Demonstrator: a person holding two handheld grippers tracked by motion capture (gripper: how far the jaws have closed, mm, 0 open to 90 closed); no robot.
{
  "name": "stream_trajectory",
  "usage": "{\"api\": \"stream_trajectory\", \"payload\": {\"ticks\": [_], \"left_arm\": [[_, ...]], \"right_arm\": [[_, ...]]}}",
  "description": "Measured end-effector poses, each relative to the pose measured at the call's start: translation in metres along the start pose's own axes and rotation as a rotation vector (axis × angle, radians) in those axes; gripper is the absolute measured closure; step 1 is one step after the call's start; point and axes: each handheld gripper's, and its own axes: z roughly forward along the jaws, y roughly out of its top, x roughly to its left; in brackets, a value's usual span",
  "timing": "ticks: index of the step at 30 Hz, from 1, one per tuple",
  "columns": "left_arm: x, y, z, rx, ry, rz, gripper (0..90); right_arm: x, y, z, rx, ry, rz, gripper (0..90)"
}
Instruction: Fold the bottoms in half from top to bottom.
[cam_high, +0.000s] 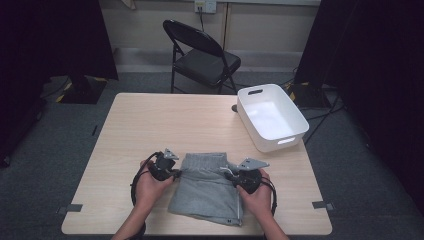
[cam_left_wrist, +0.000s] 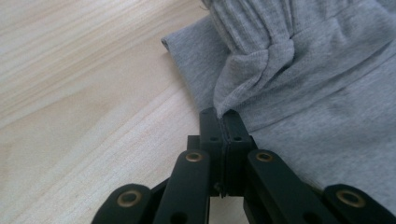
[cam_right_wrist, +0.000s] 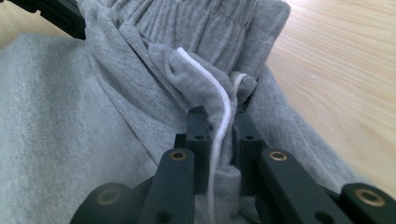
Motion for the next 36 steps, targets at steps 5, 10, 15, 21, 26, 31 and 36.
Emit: {"api": "stream_trajectory", "payload": {"ticks": [5, 10, 15, 21, 26, 31, 36], "left_arm": [[0.005, 0.003, 0.003, -0.009, 0.016, -0.003, 89.4], [0.017, 0.008, 0.005, -0.012, 0.046, -0.018, 89.2], [0.028, 0.010, 0.006, -0.022, 0.026, -0.056, 88.1], [0.033, 0.013, -0.003, -0.124, 0.013, -0.060, 61.4], [0.030, 0.024, -0.011, -0.181, -0.002, -0.071, 36.3], [0.028, 0.031, -0.013, -0.228, -0.038, -0.098, 27.6], [0.026, 0.037, -0.004, -0.215, -0.071, -0.113, 25.8]], "right_arm": [[-0.004, 0.002, 0.009, -0.028, -0.018, -0.013, 80.8], [-0.011, 0.014, 0.025, -0.026, -0.033, -0.022, 80.8], [-0.018, 0.028, 0.039, -0.006, -0.026, -0.036, 80.8], [-0.021, 0.023, 0.038, -0.037, -0.006, -0.024, 80.6], [-0.021, 0.023, 0.038, -0.034, -0.007, -0.009, 80.4], [-0.021, 0.023, 0.037, -0.036, -0.005, 0.008, 80.3], [-0.021, 0.025, 0.037, -0.025, -0.006, 0.020, 79.9]]}}
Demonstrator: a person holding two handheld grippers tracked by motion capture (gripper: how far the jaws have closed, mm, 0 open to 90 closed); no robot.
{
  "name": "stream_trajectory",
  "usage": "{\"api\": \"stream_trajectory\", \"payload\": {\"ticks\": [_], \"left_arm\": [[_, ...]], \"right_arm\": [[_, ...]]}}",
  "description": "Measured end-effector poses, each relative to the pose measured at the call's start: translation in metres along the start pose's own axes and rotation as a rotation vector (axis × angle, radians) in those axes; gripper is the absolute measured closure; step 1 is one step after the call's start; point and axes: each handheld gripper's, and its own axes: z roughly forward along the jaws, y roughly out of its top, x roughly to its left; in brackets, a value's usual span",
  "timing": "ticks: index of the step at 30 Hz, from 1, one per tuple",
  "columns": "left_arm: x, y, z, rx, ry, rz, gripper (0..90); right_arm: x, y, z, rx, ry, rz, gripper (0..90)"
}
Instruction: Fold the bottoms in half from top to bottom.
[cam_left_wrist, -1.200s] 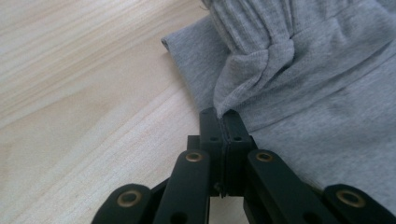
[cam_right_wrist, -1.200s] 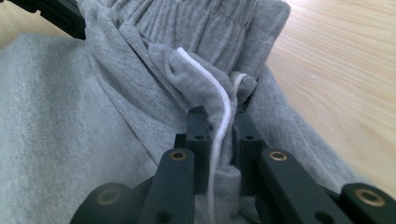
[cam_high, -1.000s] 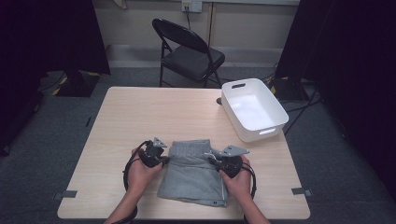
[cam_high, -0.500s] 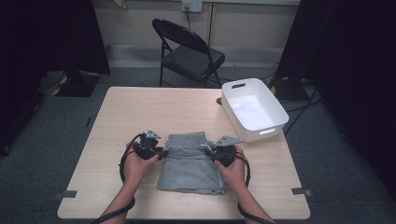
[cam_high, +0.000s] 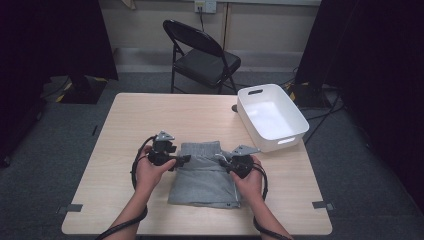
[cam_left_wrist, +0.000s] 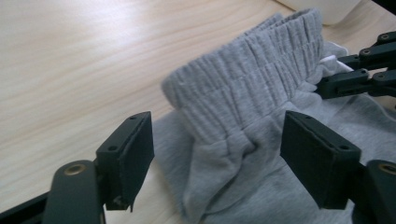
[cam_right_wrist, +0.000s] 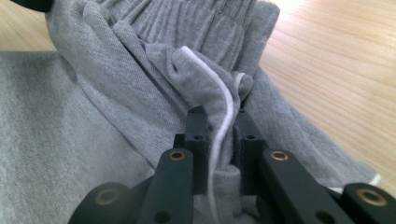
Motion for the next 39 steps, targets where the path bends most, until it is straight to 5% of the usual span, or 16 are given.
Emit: {"api": "stream_trajectory", "payload": {"ticks": [2, 6, 13, 19, 27, 33, 39], "left_arm": [[-0.001, 0.001, 0.005, 0.002, -0.024, -0.014, 33.6], [-0.003, 0.001, 0.011, 0.017, 0.001, -0.013, 40.8], [-0.009, 0.003, 0.014, 0.077, 0.037, 0.082, 68.4], [-0.010, 0.005, 0.014, 0.092, 0.050, 0.105, 71.1], [-0.010, 0.004, 0.014, 0.082, 0.052, 0.106, 71.2], [-0.008, 0.005, 0.014, 0.090, 0.051, 0.119, 71.5], [-0.009, 0.007, 0.014, 0.090, 0.053, 0.124, 72.2]], "right_arm": [[0.000, 0.000, 0.000, 0.001, 0.001, 0.007, 79.4], [0.000, 0.001, 0.000, 0.004, 0.002, 0.016, 79.0], [0.002, 0.003, 0.000, 0.013, 0.006, 0.043, 71.2], [0.006, 0.015, -0.004, 0.016, 0.010, 0.079, 52.4], [-0.002, 0.038, -0.004, 0.015, 0.000, 0.112, 43.1], [-0.010, 0.042, 0.005, 0.023, 0.075, 0.230, 32.6], [-0.008, 0.045, 0.010, 0.053, 0.077, 0.238, 38.1]]}}
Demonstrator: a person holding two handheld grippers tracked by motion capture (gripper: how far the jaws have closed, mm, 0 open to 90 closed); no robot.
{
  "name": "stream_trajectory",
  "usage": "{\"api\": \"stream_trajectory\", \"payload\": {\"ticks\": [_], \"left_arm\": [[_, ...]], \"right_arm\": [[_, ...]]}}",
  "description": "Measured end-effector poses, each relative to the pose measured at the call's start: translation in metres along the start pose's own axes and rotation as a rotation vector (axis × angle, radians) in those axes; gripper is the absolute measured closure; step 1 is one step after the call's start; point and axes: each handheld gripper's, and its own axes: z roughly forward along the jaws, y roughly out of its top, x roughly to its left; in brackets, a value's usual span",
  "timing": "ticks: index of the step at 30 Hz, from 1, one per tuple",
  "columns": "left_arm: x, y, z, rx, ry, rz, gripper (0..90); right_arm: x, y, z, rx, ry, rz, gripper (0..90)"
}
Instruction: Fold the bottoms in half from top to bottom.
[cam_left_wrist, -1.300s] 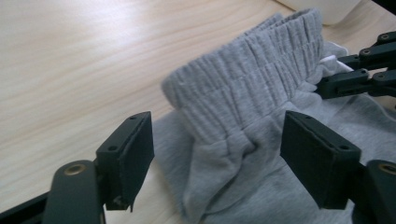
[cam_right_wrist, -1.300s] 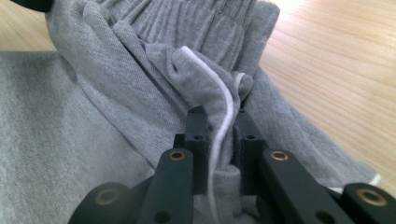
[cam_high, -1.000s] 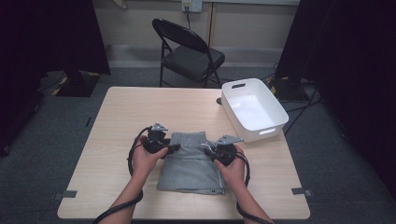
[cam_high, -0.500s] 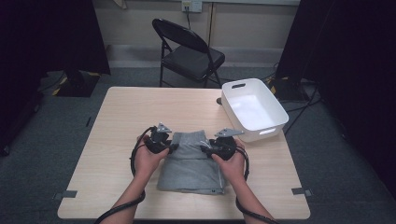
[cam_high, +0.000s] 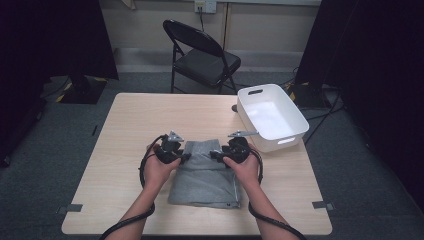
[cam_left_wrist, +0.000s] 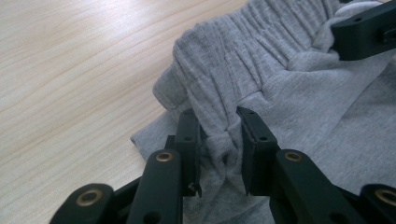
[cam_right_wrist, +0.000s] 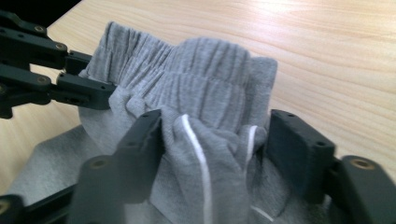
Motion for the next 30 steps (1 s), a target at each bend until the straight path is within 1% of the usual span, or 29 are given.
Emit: {"api": "stream_trajectory", "payload": {"ticks": [1, 2, 3, 4, 5, 8, 9, 10, 12, 14, 15, 17, 19, 21, 22, 24, 25, 27, 28, 29, 30], "left_arm": [[0.000, 0.000, 0.000, -0.001, -0.001, -0.003, 72.4], [0.000, 0.000, 0.000, -0.002, 0.001, -0.002, 72.7], [0.000, 0.001, -0.001, -0.005, 0.002, 0.003, 72.9], [0.000, 0.001, -0.002, -0.009, -0.002, 0.003, 73.4], [-0.001, 0.002, -0.003, -0.013, -0.001, 0.003, 73.6], [-0.003, 0.005, -0.007, -0.033, 0.003, 0.025, 74.5], [-0.005, 0.006, -0.009, -0.038, 0.000, 0.021, 74.8], [-0.006, 0.008, -0.011, -0.048, 0.003, 0.022, 75.0], [-0.006, 0.011, -0.016, -0.057, 0.006, 0.036, 75.3], [-0.008, 0.012, -0.020, -0.073, 0.001, 0.034, 75.6], [-0.010, 0.013, -0.022, -0.080, -0.003, 0.034, 75.7], [-0.012, 0.014, -0.026, -0.083, 0.001, 0.048, 75.9], [-0.015, 0.014, -0.029, -0.090, -0.003, 0.055, 75.9], [-0.018, 0.013, -0.032, -0.098, -0.015, 0.053, 76.0], [-0.019, 0.012, -0.033, -0.103, -0.014, 0.055, 76.0], [-0.021, 0.009, -0.035, -0.103, -0.022, 0.055, 76.0], [-0.022, 0.007, -0.036, -0.100, -0.021, 0.063, 76.0], [-0.025, 0.003, -0.037, -0.099, -0.031, 0.061, 76.0], [-0.025, 0.000, -0.038, -0.095, -0.034, 0.066, 76.0], [-0.026, -0.002, -0.037, -0.090, -0.046, 0.063, 76.0], [-0.028, -0.005, -0.037, -0.089, -0.044, 0.064, 76.0]], "right_arm": [[0.000, 0.000, 0.001, 0.003, 0.000, 0.002, 41.1], [0.000, -0.001, 0.001, 0.005, -0.001, -0.002, 48.3], [0.000, -0.001, 0.001, 0.005, -0.002, -0.026, 52.8], [0.000, -0.001, 0.001, 0.009, -0.008, -0.037, 57.2], [0.000, -0.001, 0.000, 0.005, -0.005, -0.042, 64.8], [0.000, -0.001, -0.004, -0.008, -0.012, -0.077, 70.3], [0.001, 0.000, -0.005, -0.016, -0.018, -0.087, 71.2], [0.001, 0.000, -0.007, -0.032, -0.013, -0.098, 71.9], [0.003, 0.000, -0.012, -0.048, -0.016, -0.108, 72.2], [0.003, 0.001, -0.017, -0.068, -0.005, -0.115, 72.4], [0.003, 0.001, -0.019, -0.076, -0.008, -0.125, 72.7], [0.005, 0.000, -0.025, -0.083, -0.001, -0.138, 72.8], [0.007, -0.001, -0.029, -0.089, -0.005, -0.154, 72.8], [0.009, -0.003, -0.034, -0.096, 0.000, -0.162, 72.7], [0.010, -0.005, -0.037, -0.097, 0.000, -0.169, 72.7], [0.012, -0.008, -0.041, -0.102, 0.002, -0.179, 72.7], [0.013, -0.010, -0.041, -0.102, 0.003, -0.185, 72.8], [0.016, -0.015, -0.044, -0.099, -0.001, -0.202, 72.8], [0.017, -0.017, -0.044, -0.096, 0.003, -0.204, 72.8], [0.019, -0.021, -0.045, -0.097, 0.005, -0.209, 72.8], [0.019, -0.023, -0.046, -0.094, 0.003, -0.214, 72.8]]}}
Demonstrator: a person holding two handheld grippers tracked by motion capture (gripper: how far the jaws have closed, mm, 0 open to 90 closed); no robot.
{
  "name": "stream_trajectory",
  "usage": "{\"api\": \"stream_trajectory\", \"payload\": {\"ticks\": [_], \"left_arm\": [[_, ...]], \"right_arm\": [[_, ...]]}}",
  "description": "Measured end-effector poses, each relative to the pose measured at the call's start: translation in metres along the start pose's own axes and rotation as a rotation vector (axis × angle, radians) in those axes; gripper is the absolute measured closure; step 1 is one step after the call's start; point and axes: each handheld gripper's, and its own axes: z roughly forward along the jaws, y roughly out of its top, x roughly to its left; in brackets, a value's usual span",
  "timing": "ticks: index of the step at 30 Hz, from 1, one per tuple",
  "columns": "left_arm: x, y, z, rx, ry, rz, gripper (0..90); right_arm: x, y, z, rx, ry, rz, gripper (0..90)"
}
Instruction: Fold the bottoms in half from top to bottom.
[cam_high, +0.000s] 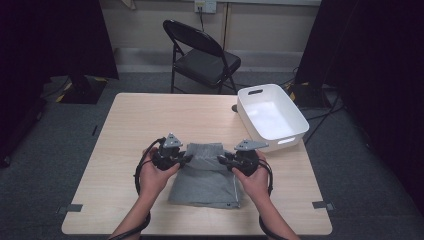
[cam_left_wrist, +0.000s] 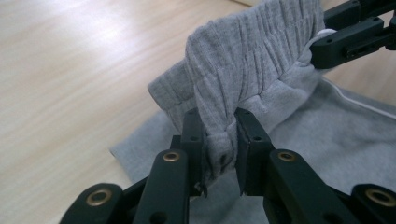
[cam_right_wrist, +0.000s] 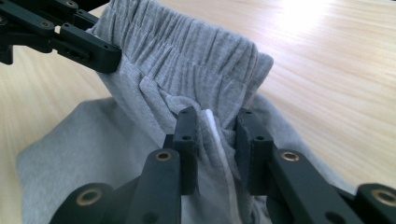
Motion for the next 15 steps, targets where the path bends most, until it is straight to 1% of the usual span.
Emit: {"api": "stream_trajectory", "payload": {"ticks": [1, 2, 3, 5, 7, 9, 11, 13, 15], "left_arm": [[-0.001, -0.003, 0.000, 0.005, -0.001, 0.007, 76.0], [-0.003, -0.006, 0.001, 0.010, -0.009, -0.001, 76.1], [-0.003, -0.009, 0.001, 0.007, -0.006, -0.002, 76.1], [-0.005, -0.015, 0.002, 0.017, -0.013, -0.007, 76.2], [-0.007, -0.020, 0.003, 0.022, -0.019, -0.022, 76.3], [-0.008, -0.023, 0.004, 0.028, -0.018, -0.013, 76.3], [-0.010, -0.026, 0.005, 0.049, -0.015, -0.006, 76.3], [-0.011, -0.029, 0.007, 0.060, -0.013, -0.001, 76.3], [-0.013, -0.031, 0.008, 0.069, -0.013, 0.001, 76.3]], "right_arm": [[0.002, -0.003, 0.000, 0.006, 0.002, -0.008, 72.8], [0.003, -0.006, -0.001, 0.009, 0.003, -0.012, 72.8], [0.005, -0.009, -0.001, 0.011, 0.005, -0.011, 72.7], [0.008, -0.014, -0.001, 0.014, 0.004, -0.013, 72.5], [0.010, -0.018, 0.000, 0.023, 0.005, -0.019, 72.4], [0.013, -0.023, 0.001, 0.034, 0.003, -0.021, 72.4], [0.014, -0.027, 0.002, 0.046, 0.009, -0.013, 72.4], [0.015, -0.031, 0.003, 0.056, 0.010, -0.010, 72.4], [0.014, -0.035, 0.005, 0.066, 0.018, 0.003, 72.6]]}}
